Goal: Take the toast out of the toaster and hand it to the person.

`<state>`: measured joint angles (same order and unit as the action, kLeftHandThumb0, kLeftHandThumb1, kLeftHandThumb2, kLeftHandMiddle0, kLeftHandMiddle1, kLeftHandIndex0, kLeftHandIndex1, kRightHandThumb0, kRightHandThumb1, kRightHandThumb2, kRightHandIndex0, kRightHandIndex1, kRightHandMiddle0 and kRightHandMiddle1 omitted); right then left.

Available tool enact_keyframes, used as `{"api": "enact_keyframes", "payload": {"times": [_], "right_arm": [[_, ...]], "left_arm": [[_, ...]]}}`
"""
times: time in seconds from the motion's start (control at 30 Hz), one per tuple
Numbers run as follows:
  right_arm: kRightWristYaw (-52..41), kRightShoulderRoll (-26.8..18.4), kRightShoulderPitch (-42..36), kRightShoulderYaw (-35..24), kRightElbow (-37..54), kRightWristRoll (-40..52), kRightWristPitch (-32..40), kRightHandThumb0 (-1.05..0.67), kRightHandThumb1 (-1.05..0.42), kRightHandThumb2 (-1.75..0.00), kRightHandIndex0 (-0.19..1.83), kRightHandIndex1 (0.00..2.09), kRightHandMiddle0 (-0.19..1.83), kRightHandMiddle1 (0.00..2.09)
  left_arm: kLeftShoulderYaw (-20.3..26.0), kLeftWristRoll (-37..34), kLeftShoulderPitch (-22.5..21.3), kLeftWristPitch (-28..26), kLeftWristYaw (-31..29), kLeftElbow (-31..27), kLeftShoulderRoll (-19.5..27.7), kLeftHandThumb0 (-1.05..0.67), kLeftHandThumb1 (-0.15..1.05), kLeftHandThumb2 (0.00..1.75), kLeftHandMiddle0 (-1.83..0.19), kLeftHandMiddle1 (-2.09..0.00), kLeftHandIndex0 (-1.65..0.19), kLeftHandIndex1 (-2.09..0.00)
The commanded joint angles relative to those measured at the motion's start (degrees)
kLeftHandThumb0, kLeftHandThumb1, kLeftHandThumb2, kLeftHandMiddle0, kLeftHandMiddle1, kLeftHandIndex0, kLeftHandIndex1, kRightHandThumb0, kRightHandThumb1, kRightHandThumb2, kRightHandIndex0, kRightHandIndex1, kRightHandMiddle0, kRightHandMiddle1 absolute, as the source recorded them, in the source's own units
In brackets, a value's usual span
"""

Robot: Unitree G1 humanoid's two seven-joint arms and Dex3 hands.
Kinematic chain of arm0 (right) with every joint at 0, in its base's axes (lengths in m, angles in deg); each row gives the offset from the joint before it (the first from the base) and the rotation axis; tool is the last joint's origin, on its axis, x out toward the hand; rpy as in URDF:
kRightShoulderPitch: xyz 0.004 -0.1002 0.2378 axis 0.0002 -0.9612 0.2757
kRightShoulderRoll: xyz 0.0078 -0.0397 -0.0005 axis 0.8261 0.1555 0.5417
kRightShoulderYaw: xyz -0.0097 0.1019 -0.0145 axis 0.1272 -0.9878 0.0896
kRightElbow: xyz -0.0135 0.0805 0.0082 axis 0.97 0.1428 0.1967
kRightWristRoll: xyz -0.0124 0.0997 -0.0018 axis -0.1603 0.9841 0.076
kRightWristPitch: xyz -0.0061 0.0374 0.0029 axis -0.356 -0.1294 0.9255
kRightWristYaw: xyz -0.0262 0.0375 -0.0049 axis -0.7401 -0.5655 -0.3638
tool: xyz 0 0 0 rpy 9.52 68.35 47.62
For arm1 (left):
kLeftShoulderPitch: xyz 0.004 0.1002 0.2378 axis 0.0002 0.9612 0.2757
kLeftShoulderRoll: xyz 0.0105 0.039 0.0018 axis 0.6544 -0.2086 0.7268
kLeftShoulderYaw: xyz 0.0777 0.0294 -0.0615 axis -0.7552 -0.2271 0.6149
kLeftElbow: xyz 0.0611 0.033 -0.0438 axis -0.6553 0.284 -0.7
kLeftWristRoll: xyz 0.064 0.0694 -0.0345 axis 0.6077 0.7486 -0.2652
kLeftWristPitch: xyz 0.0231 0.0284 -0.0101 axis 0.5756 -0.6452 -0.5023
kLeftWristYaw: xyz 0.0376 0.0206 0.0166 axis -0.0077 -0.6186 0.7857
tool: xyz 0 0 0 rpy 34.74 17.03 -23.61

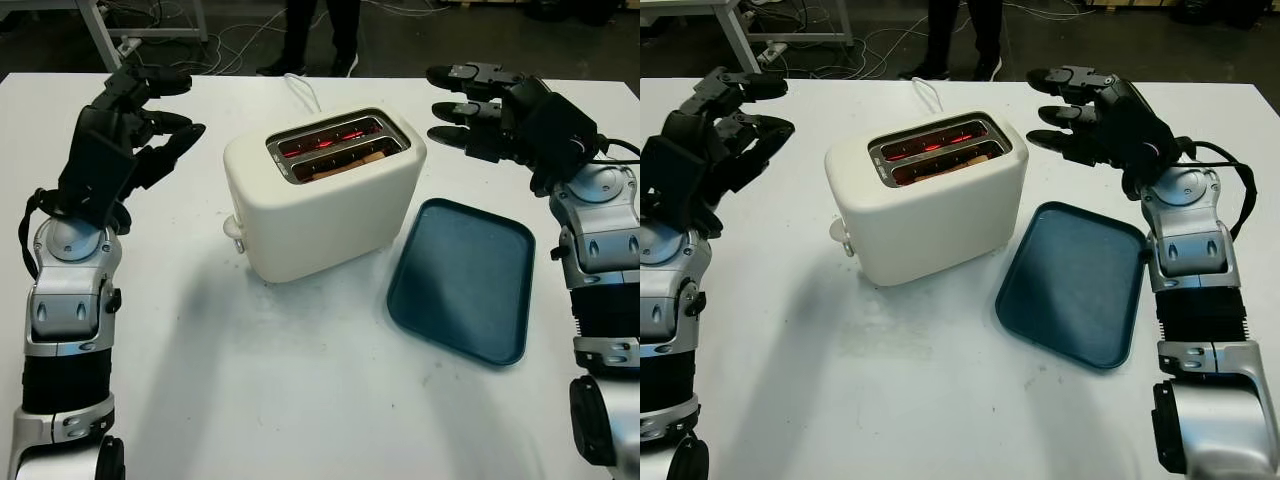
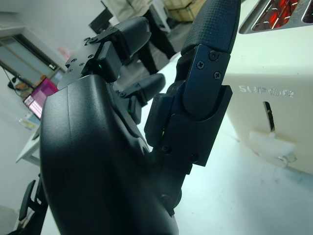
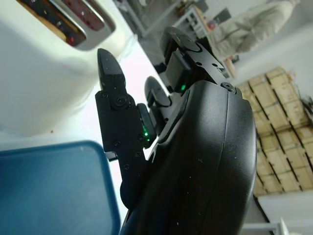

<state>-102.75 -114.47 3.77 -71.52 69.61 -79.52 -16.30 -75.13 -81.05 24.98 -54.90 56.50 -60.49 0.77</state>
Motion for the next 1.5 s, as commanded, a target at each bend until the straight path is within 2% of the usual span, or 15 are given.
{"api": "enact_keyframes", "payload": {"times": [0.0,0.23,0.33,0.43,0.6,0.9,1.03,1.07,1.27,1.47], "right_arm": [[0.90,0.27,-1.69,-0.82,2.36,0.61,0.85,-0.22,-0.90,0.00,0.62,0.09,0.59,0.05],[1.46,0.04,-4.58,-3.06,5.52,1.24,0.81,-0.28,-0.92,-0.02,0.59,0.09,0.56,0.03],[2.15,0.09,-5.73,-3.51,6.49,0.91,0.72,-0.22,-0.92,-0.05,0.61,0.09,0.57,0.03],[2.84,0.89,-6.33,-4.06,6.56,1.73,0.88,-0.15,-0.92,-0.05,0.68,0.13,0.63,0.06],[1.45,1.03,-6.68,-4.76,6.12,4.06,0.48,-0.15,-0.92,-0.06,0.85,0.25,0.75,0.11],[1.17,0.61,-6.99,-4.81,6.92,4.73,1.33,-0.18,-0.92,-0.04,0.84,0.31,0.77,0.11],[-0.79,1.16,-5.99,-5.49,1.87,6.76,-2.54,-0.18,-0.92,-0.03,0.68,0.78,0.84,0.14],[-1.01,1.21,-5.86,-5.56,0.82,6.86,-3.52,-0.18,-0.92,-0.02,0.67,0.82,0.85,0.14],[-2.18,1.22,-5.10,-5.53,-1.48,7.26,-5.97,-0.16,-0.92,-0.02,0.63,0.92,0.86,0.15],[-1.10,1.57,-5.24,-5.59,-0.92,6.57,-6.49,-0.14,-0.91,-0.01,0.60,0.97,0.86,0.15]], "left_arm": [[0.78,-0.88,0.45,-0.64,0.49,-1.31,-0.60,-0.91,0.92,0.12,-0.24,-1.19,-0.23,-1.02],[1.08,-1.24,1.96,-3.21,0.54,-3.57,-1.27,-0.95,0.92,0.10,-0.27,-1.17,-0.25,-1.00],[0.79,-1.53,2.55,-5.06,0.57,-4.78,-1.53,-0.93,0.92,0.07,-0.25,-1.18,-0.24,-1.00],[0.39,-1.27,3.00,-4.84,-0.02,-4.54,-1.22,-0.94,0.92,0.08,-0.24,-1.19,-0.23,-1.01],[0.17,-0.45,3.66,-4.86,0.46,-5.88,-1.04,-0.98,0.92,0.13,-0.24,-1.20,-0.24,-1.01],[0.24,-0.48,4.28,-4.28,0.64,-6.25,-0.87,-0.96,0.92,0.11,-0.26,-1.15,-0.26,-0.96],[-0.11,-0.18,4.09,-4.75,0.68,-6.42,-0.74,-0.97,0.92,0.12,-0.27,-1.15,-0.27,-0.96],[-0.09,-0.18,4.09,-4.88,0.79,-6.51,-0.79,-0.97,0.92,0.11,-0.27,-1.15,-0.27,-0.96],[0.70,-0.92,4.37,-2.74,0.22,-5.54,-0.70,-0.95,0.92,0.11,-0.24,-1.19,-0.24,-0.99],[0.40,-1.01,4.48,-3.52,0.09,-5.89,-0.84,-0.94,0.92,0.08,-0.26,-1.18,-0.25,-1.00]]}}
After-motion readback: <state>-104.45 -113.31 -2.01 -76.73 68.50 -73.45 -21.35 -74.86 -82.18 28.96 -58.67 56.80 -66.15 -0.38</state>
